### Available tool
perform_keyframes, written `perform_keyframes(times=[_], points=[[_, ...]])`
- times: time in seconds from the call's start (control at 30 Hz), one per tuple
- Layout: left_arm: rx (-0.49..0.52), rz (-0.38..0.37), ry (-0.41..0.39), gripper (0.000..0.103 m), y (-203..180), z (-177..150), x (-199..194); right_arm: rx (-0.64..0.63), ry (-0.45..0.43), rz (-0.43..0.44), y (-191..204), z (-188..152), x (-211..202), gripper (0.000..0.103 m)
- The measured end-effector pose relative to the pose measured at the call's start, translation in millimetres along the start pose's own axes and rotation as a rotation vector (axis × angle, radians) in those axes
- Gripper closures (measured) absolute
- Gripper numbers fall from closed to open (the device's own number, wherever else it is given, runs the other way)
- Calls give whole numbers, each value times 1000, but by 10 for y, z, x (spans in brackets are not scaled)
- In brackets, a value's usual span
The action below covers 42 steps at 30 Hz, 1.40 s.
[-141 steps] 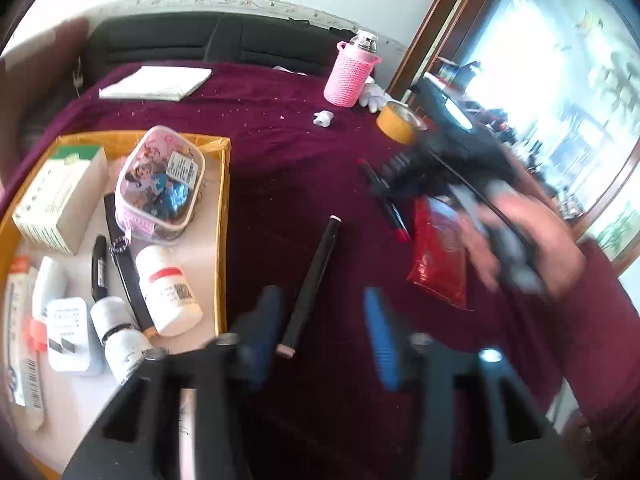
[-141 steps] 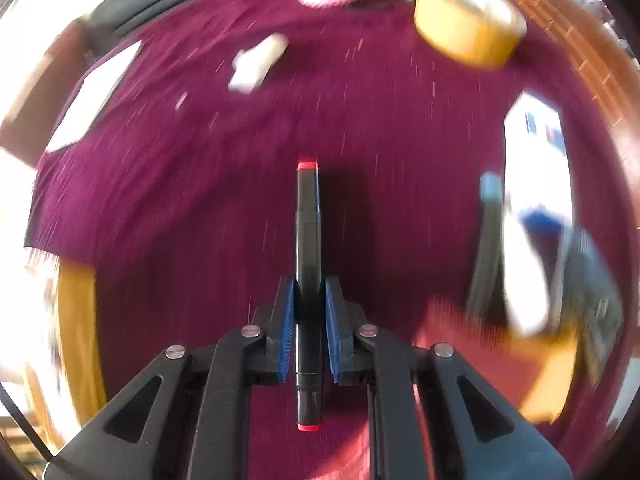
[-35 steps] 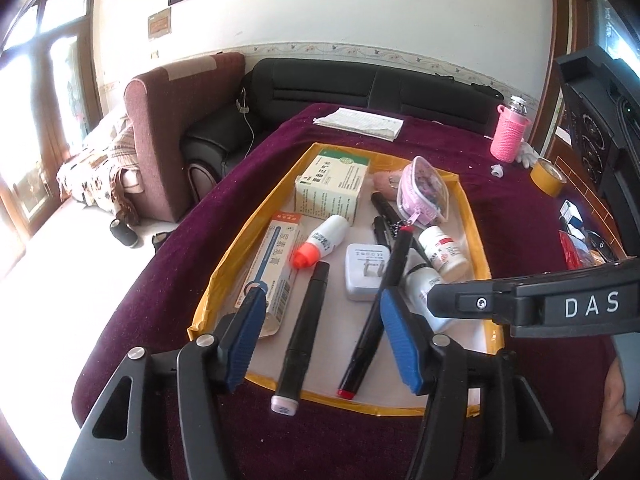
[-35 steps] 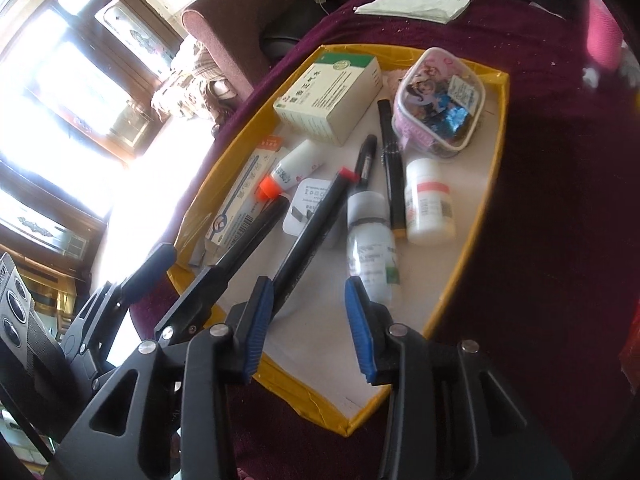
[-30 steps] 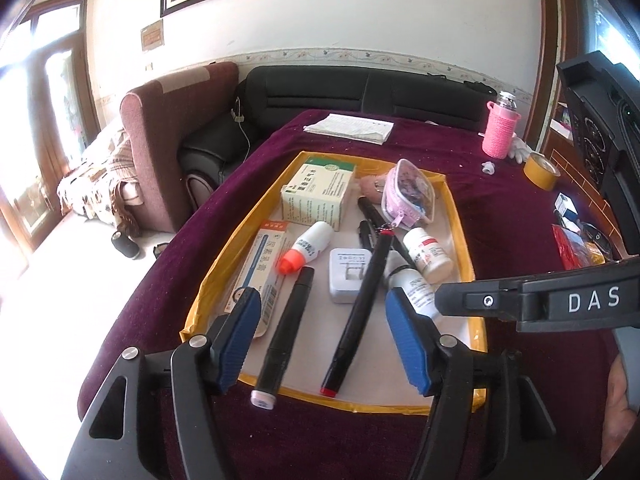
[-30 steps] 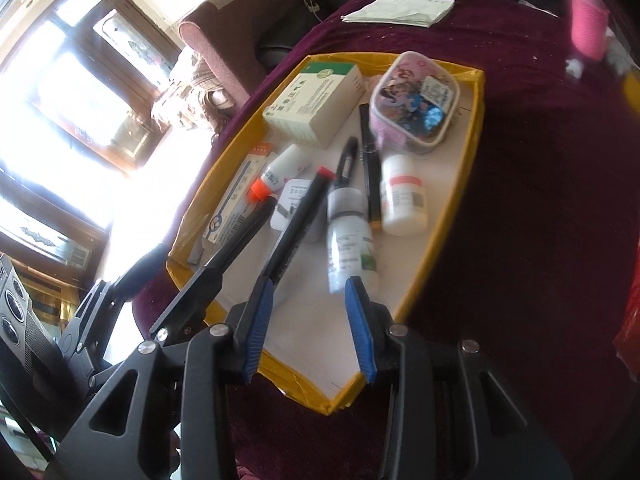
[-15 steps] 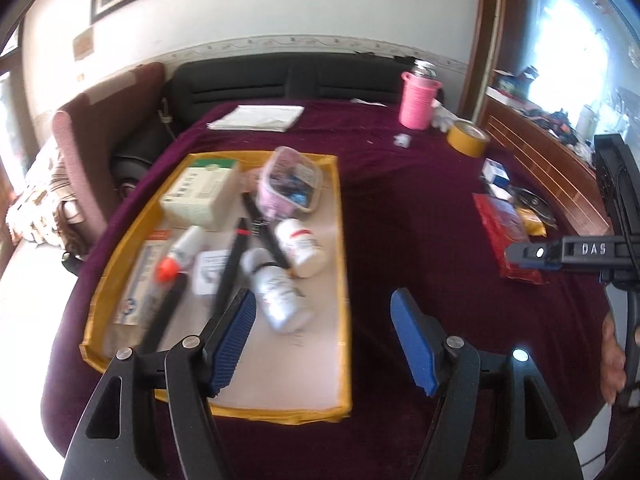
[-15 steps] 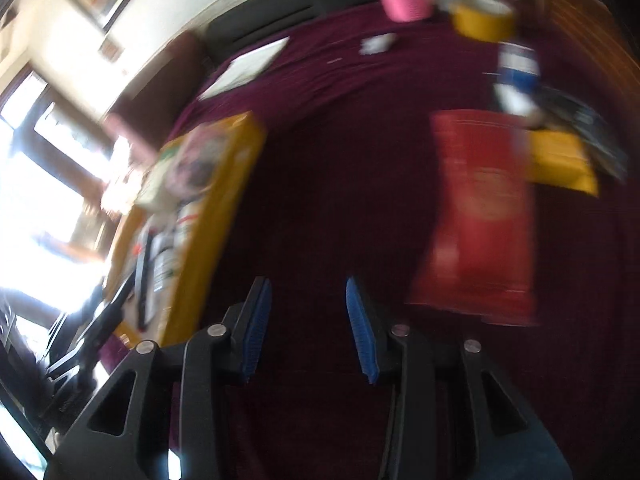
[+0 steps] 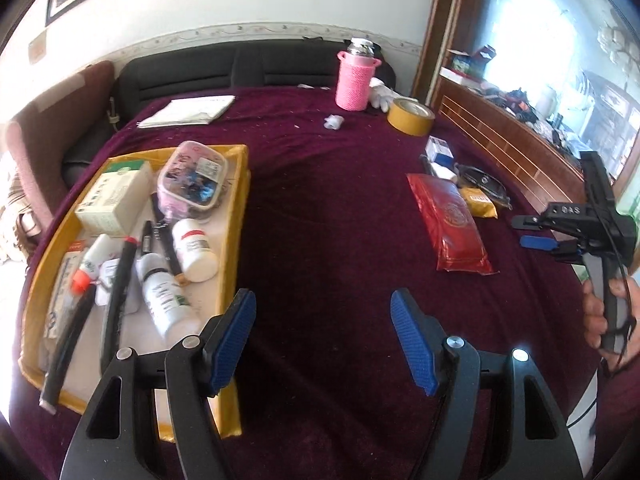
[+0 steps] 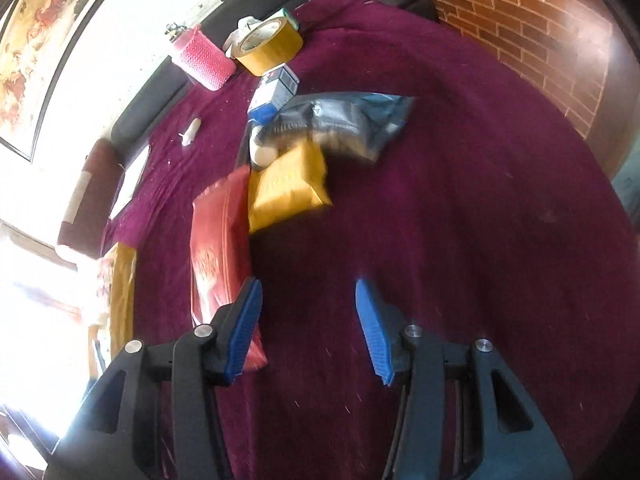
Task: Organize objects
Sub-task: 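Withdraw both grippers from the tray toward the red snack packet, then grasp the red snack packet with the left gripper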
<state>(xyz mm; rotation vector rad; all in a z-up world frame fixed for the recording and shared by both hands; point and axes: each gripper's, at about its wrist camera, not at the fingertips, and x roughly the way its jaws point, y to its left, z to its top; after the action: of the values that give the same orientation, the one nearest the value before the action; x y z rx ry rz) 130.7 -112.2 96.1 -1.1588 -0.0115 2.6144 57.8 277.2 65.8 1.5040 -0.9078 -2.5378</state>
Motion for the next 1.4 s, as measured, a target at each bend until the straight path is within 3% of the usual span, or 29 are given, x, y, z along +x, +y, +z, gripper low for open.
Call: perform_keyframes(times=[0.13, 0.27, 0.3, 0.33, 0.43, 0.53, 0.67, 0.83, 0.93, 1.1, 1.17, 1.2, 1.23, 1.27, 1.3, 1.4], points=[[-17, 22, -19, 39, 91, 12, -97, -31, 59, 80, 283, 105, 284, 56], [-58, 0, 0, 39, 132, 88, -27, -98, 94, 82, 619, 72, 655, 56], [-65, -10, 4, 39, 126, 119, 3, -126, 109, 103, 712, 48, 740, 48], [-71, -15, 7, 39, 116, 147, 32, -167, 116, 120, 810, 13, 791, 48], [-96, -27, 0, 39, 62, 286, 142, -242, 105, 303, 944, -59, 721, 48], [-73, -34, -22, 31, -88, 479, 336, -235, -30, 326, 799, -25, 482, 48], [8, -58, 12, 30, -379, 731, 800, -116, -168, 386, 329, 33, 314, 45], [82, -90, 37, 30, -731, 886, 1218, 62, -184, 464, -100, 128, 305, 43], [136, -73, 49, 30, -923, 920, 1481, 126, -235, 437, -127, 122, 302, 43], [298, 35, 71, 28, -1248, 798, 1836, 125, -222, 448, -91, 145, 330, 43], [378, 113, 77, 27, -1371, 711, 1923, 119, -222, 442, -137, 170, 285, 43], [396, 121, 34, 27, -1398, 680, 1888, 116, -223, 441, -135, 171, 295, 43], [405, 106, 48, 29, -1420, 669, 1888, 114, -220, 440, -141, 170, 294, 43], [389, 75, 62, 45, -1413, 670, 1881, 113, -219, 433, -150, 177, 301, 43], [365, 65, 77, 54, -1384, 681, 1862, 114, -217, 422, -142, 166, 303, 43], [287, 6, 94, 62, -1227, 703, 1720, 115, -212, 394, -153, 153, 338, 43]])
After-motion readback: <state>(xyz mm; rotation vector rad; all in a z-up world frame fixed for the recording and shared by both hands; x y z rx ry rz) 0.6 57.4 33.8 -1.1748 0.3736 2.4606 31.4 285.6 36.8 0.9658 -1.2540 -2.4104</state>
